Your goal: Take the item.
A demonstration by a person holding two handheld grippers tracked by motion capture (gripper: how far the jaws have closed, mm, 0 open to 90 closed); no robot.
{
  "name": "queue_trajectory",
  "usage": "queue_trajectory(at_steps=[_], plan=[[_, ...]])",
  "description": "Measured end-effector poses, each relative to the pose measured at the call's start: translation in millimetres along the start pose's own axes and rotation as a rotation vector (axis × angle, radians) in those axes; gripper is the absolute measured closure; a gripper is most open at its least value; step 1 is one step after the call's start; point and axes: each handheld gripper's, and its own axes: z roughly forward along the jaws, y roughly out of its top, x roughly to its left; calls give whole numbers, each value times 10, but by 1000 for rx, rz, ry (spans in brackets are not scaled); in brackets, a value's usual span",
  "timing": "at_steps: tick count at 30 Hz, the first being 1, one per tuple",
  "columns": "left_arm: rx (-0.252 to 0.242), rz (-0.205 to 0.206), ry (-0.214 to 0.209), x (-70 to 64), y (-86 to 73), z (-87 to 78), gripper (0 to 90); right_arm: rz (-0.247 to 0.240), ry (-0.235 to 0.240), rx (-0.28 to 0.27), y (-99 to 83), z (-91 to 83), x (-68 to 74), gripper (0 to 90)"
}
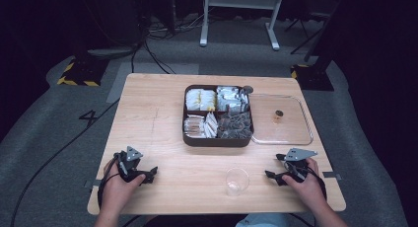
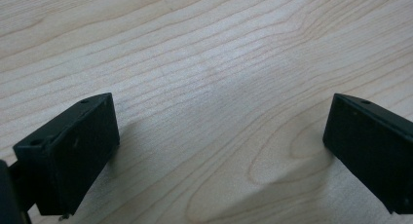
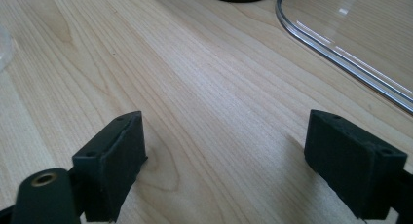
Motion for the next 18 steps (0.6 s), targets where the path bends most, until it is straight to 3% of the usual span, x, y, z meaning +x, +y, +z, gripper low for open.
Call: queue_trajectory(at_steps=[7,9,14,18], plan=[[-8,-10,7,-2,-3,-5,15,-1,0,0,0,0,-1,152],[-31,-9,6,2,-7,-26,112,-1,0,0,0,0,-1,152],[4,-8,-1,-25,28,-96,301,0,0,0,0,0,-1,152],[-6,-20,-36,-70,81,-180,313,0,0,0,0,0,-1,152]])
